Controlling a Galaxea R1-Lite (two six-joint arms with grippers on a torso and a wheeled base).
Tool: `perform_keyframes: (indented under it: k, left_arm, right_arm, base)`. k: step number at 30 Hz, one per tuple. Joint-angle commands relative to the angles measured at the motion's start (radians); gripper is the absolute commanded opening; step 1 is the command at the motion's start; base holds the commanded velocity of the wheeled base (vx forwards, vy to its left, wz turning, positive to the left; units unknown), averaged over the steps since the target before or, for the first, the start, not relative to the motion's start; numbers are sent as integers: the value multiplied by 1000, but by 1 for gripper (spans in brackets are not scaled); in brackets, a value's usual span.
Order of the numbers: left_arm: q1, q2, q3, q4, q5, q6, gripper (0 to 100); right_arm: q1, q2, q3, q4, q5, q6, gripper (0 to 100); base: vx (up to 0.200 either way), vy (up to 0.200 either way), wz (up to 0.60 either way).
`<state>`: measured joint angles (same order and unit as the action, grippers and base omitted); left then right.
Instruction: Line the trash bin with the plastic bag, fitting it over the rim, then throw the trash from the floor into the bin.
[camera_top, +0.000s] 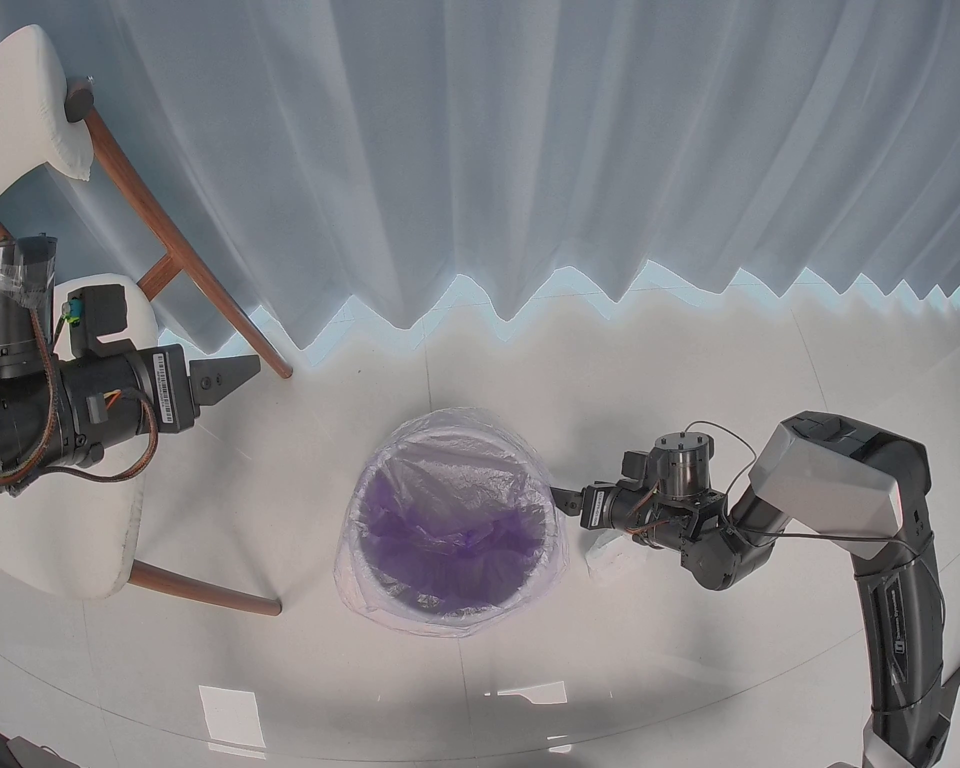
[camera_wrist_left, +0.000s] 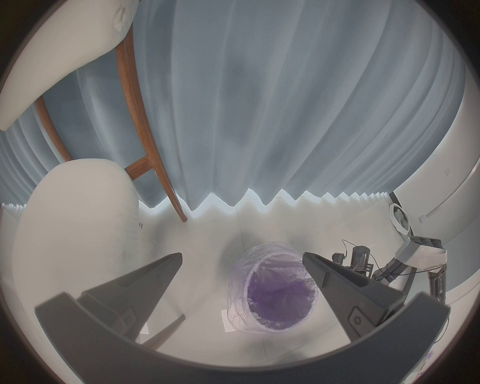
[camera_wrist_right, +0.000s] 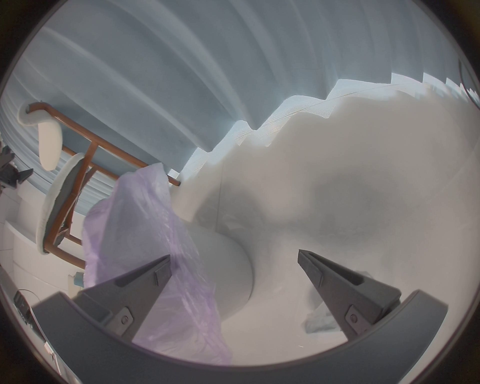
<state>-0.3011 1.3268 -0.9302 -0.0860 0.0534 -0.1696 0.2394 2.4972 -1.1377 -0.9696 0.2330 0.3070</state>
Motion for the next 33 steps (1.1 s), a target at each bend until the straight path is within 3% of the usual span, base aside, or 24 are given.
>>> perform_keyframes:
  k: [1, 7, 18, 33]
  left_arm:
    - [0, -20, 17, -1, 3, -1, 100]
    - [0, -54, 44, 0, 28, -1, 100]
    - [0, -97, 88, 0, 36, -1, 100]
    - [0, -155, 122, 0, 39, 1, 100]
  right_arm:
    - [-6, 65, -116, 68, -26, 0, 100]
    - [-18, 103, -235, 206, -37, 0, 100]
    - [-17, 195, -412, 335, -100, -9, 100]
    - [-15, 242, -530, 488, -207, -16, 100]
  base:
    - [0, 0, 0]
    - [0, 0, 0]
    - [0, 0, 0]
    - [0, 0, 0]
